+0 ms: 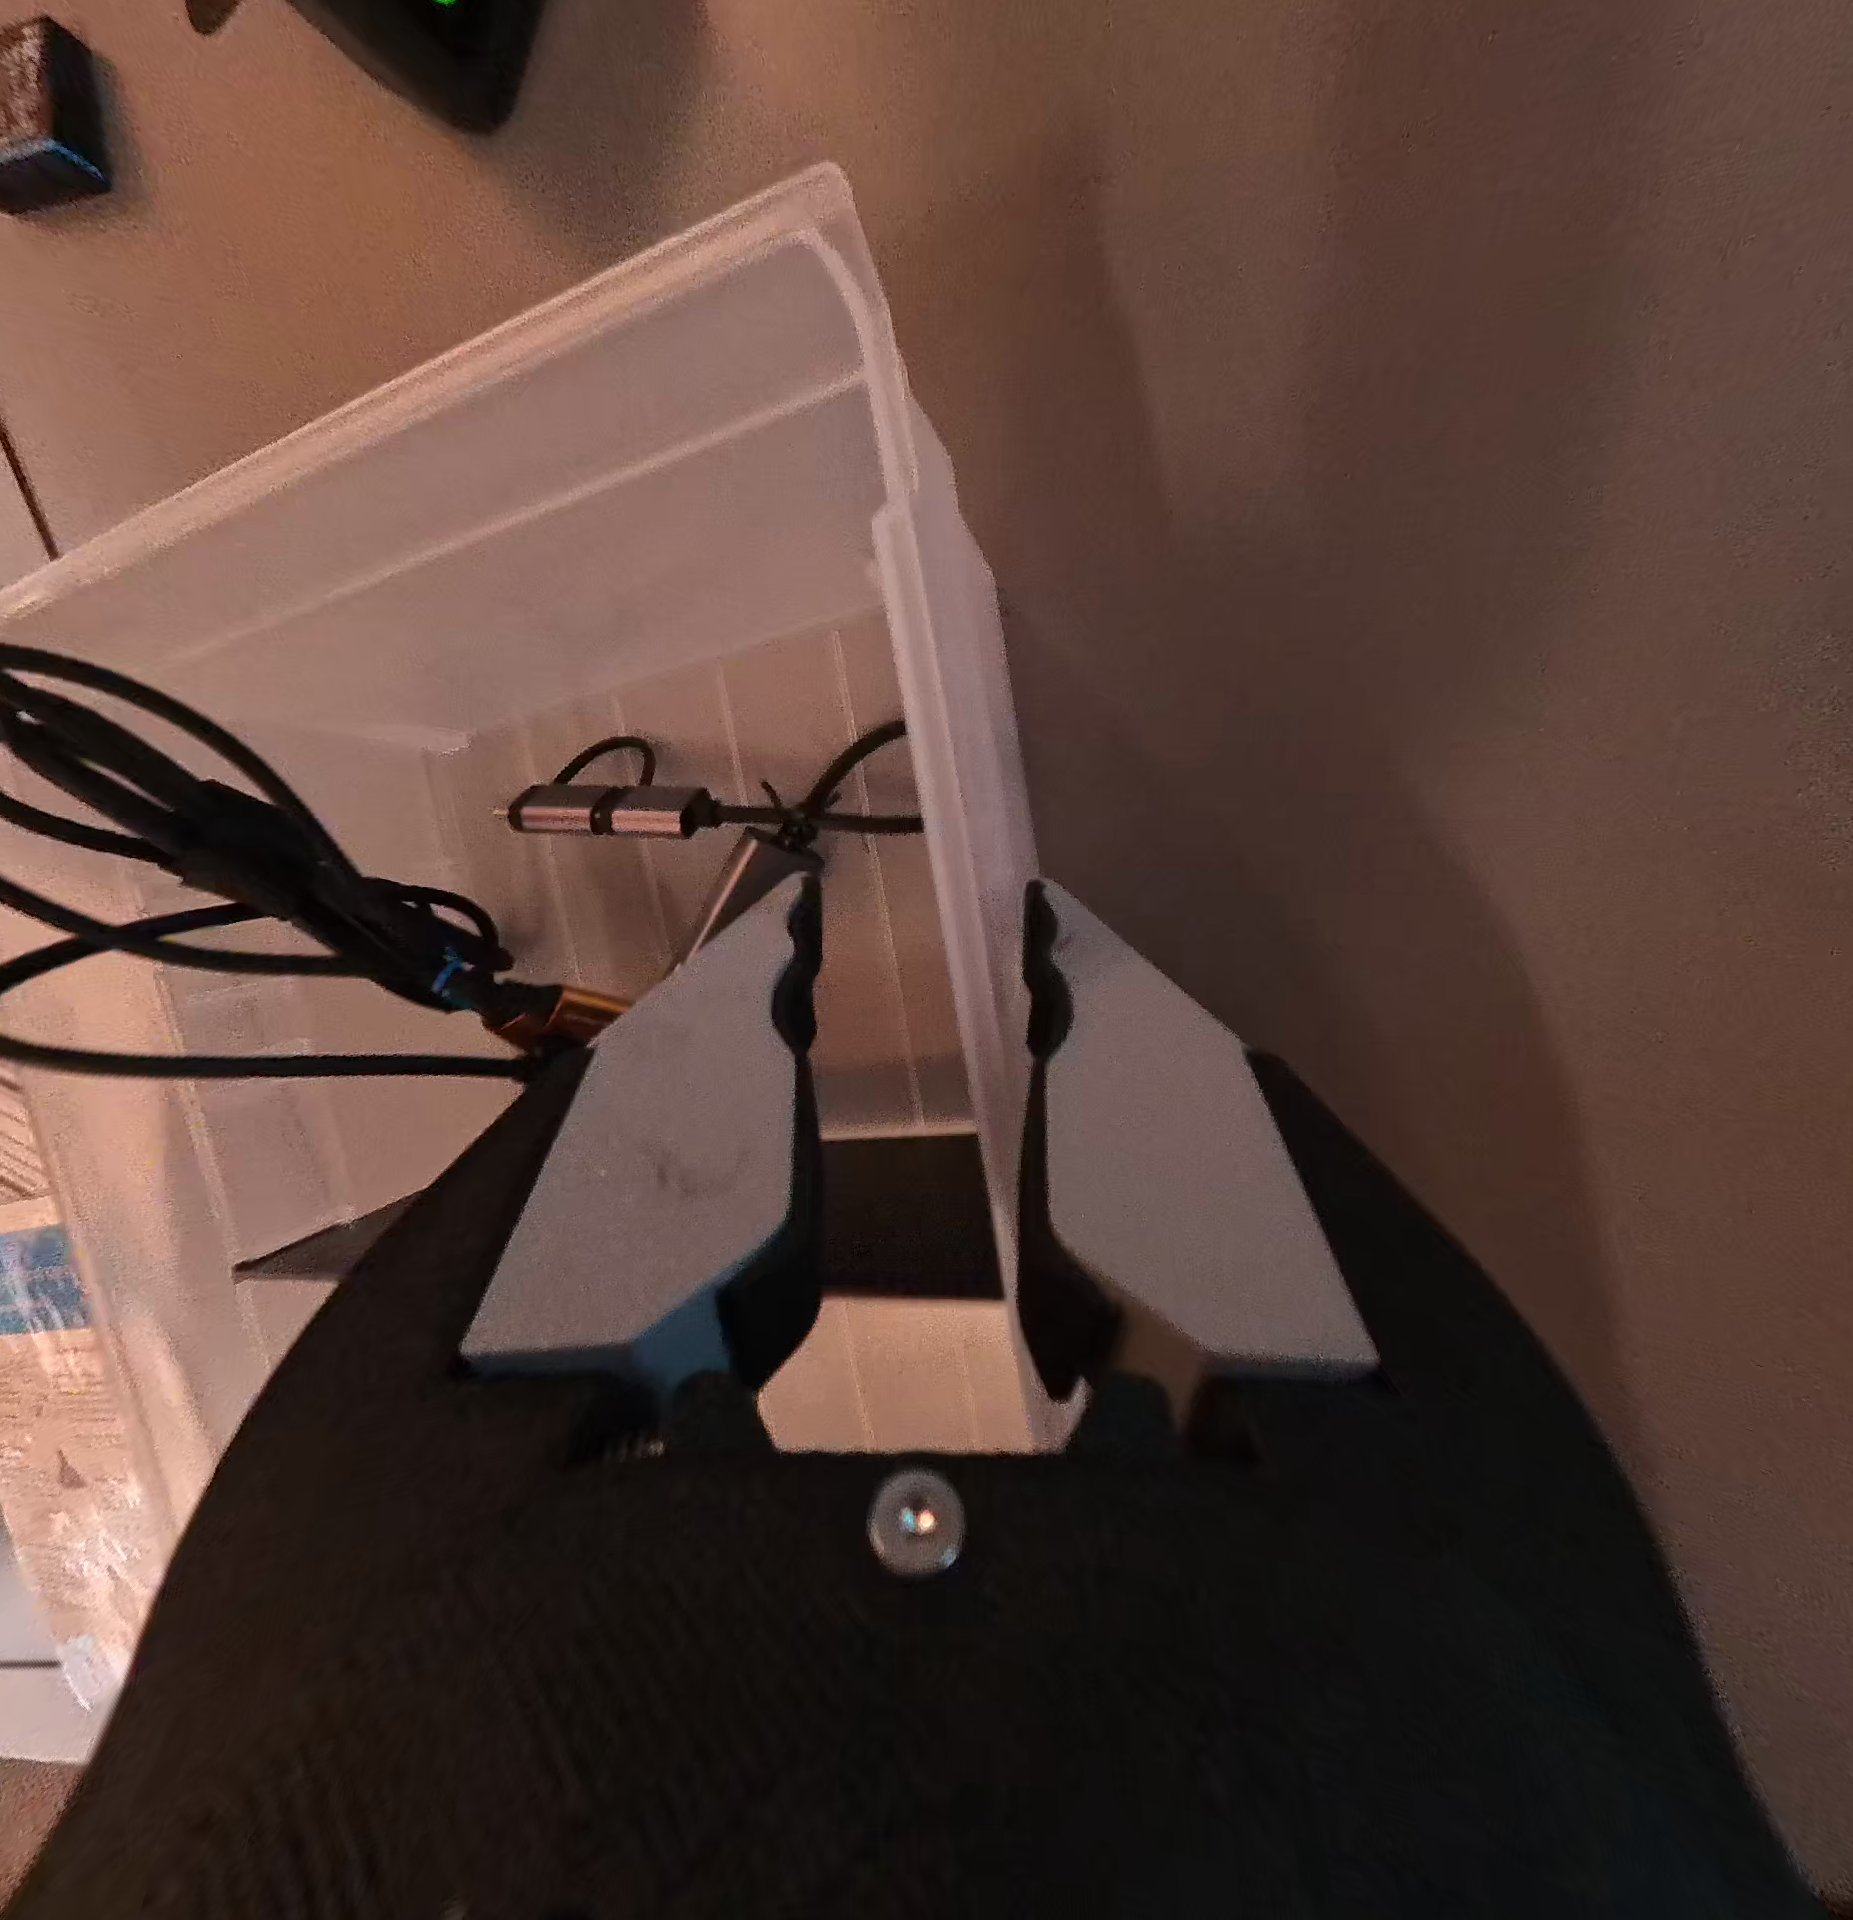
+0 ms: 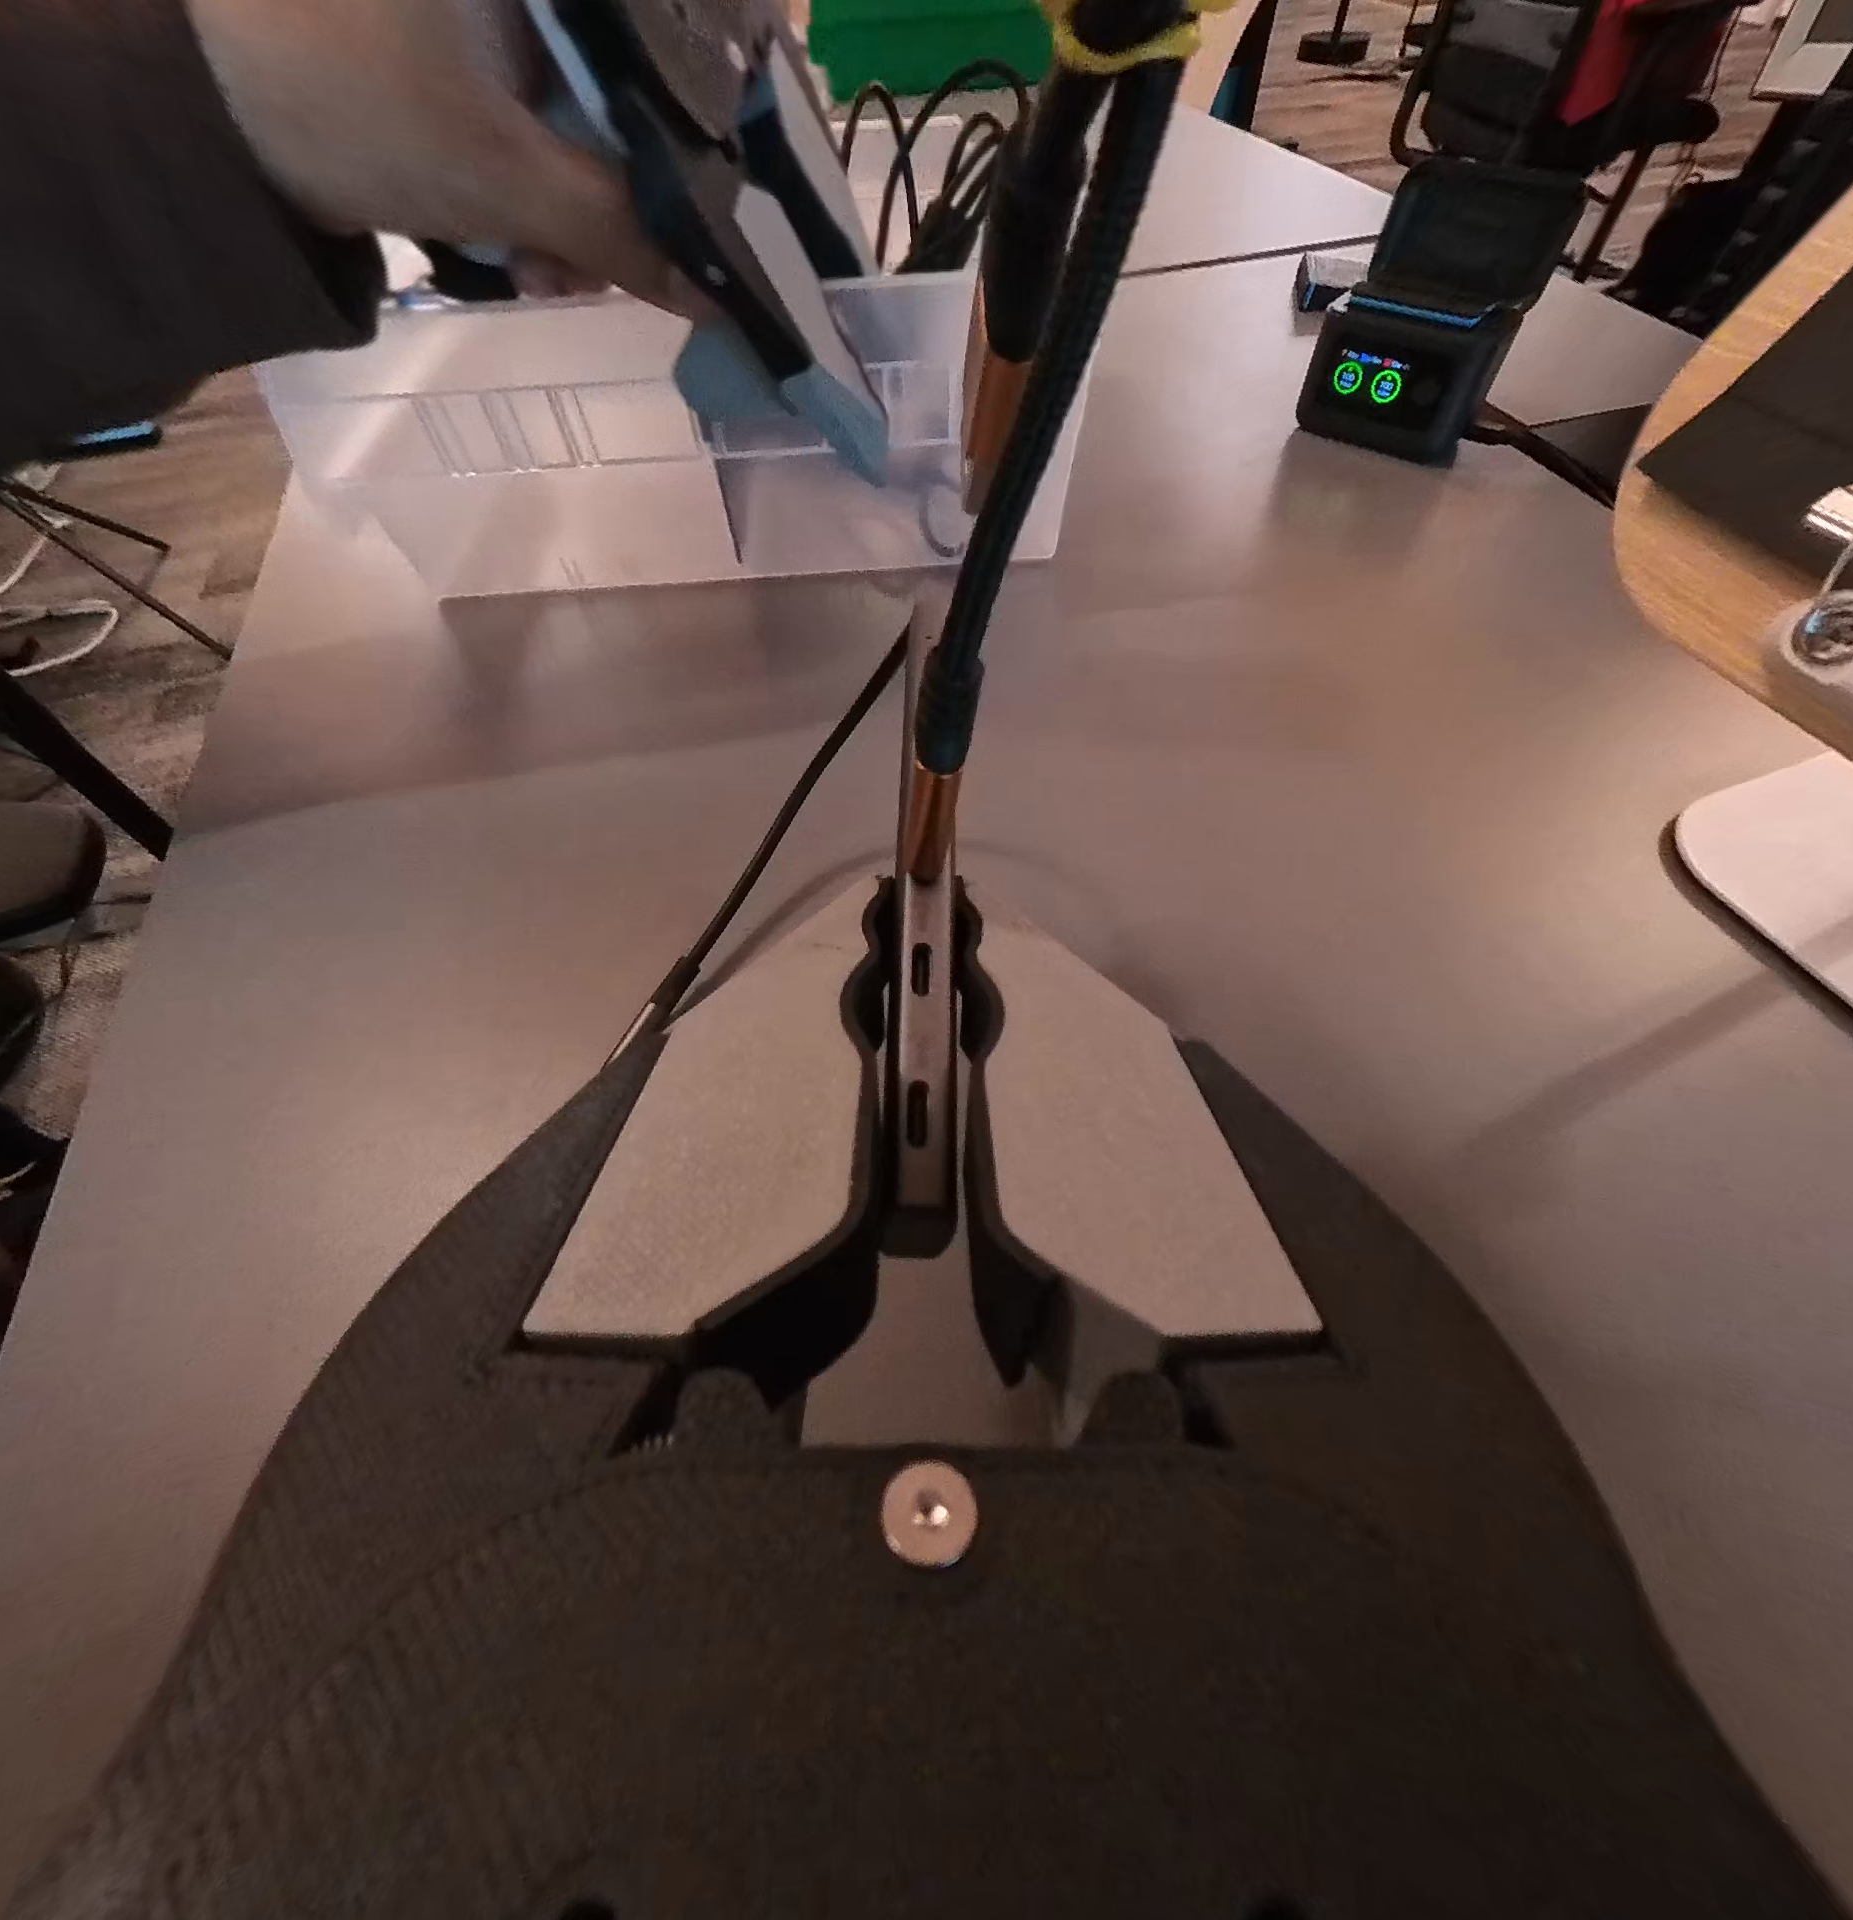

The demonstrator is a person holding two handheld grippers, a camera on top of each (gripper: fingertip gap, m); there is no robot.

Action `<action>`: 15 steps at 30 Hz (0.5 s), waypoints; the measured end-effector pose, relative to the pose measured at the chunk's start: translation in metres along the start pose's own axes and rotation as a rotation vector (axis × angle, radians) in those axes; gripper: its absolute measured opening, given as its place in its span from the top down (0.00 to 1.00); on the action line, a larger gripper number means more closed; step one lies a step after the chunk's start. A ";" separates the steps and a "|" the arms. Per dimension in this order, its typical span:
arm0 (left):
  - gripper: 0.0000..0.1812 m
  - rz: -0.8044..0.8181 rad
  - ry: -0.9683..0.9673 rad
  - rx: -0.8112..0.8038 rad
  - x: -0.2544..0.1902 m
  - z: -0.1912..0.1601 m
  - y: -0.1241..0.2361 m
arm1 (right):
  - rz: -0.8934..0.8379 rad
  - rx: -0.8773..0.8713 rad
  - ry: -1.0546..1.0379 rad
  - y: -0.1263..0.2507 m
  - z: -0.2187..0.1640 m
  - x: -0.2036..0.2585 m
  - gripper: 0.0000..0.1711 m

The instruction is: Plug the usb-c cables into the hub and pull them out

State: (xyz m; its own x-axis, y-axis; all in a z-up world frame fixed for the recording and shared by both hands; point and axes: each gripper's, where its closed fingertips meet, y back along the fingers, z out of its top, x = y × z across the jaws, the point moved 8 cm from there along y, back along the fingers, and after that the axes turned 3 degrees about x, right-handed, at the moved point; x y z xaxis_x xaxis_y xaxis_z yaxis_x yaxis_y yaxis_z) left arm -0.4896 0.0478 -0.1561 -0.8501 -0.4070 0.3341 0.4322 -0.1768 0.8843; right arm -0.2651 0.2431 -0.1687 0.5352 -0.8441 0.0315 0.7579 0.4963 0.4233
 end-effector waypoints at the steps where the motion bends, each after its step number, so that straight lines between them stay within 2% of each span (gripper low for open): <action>1: 0.79 0.004 0.013 0.009 0.006 0.003 -0.006 | 0.002 -0.001 -0.010 0.001 0.000 -0.001 0.96; 3: 0.80 0.021 0.069 -0.015 0.018 0.014 -0.015 | 0.002 -0.003 -0.027 0.002 -0.001 -0.004 0.96; 4: 0.84 0.025 0.091 -0.031 0.022 0.020 -0.020 | -0.005 -0.002 -0.030 0.002 -0.001 -0.005 0.96; 6: 0.87 0.025 0.122 -0.035 0.026 0.032 -0.031 | -0.026 0.008 -0.032 0.002 -0.003 -0.009 0.96; 9: 0.77 0.087 0.069 0.027 0.031 0.042 -0.038 | -0.036 0.015 -0.035 0.002 -0.005 -0.012 0.96; 11: 0.73 0.187 0.044 0.002 0.033 0.047 -0.021 | -0.036 0.010 -0.039 0.004 -0.005 -0.014 0.95; 12: 0.74 0.265 0.030 -0.041 0.031 0.049 -0.003 | -0.035 0.006 -0.043 0.004 -0.005 -0.015 0.96; 13: 0.71 0.338 0.018 -0.117 0.025 0.052 0.017 | -0.035 0.002 -0.049 0.005 -0.004 -0.016 0.96; 14: 0.70 0.346 0.006 -0.230 0.012 0.056 0.038 | -0.035 -0.001 -0.056 0.006 -0.004 -0.017 0.96; 15: 0.70 0.285 -0.014 -0.365 -0.009 0.062 0.057 | -0.036 -0.004 -0.059 0.008 -0.003 -0.018 0.96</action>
State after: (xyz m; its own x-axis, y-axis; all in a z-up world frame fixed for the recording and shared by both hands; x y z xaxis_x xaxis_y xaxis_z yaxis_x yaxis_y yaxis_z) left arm -0.4758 0.0971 -0.0889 -0.6847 -0.4735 0.5541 0.7250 -0.3646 0.5844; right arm -0.2673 0.2629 -0.1685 0.4848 -0.8718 0.0700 0.7777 0.4663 0.4217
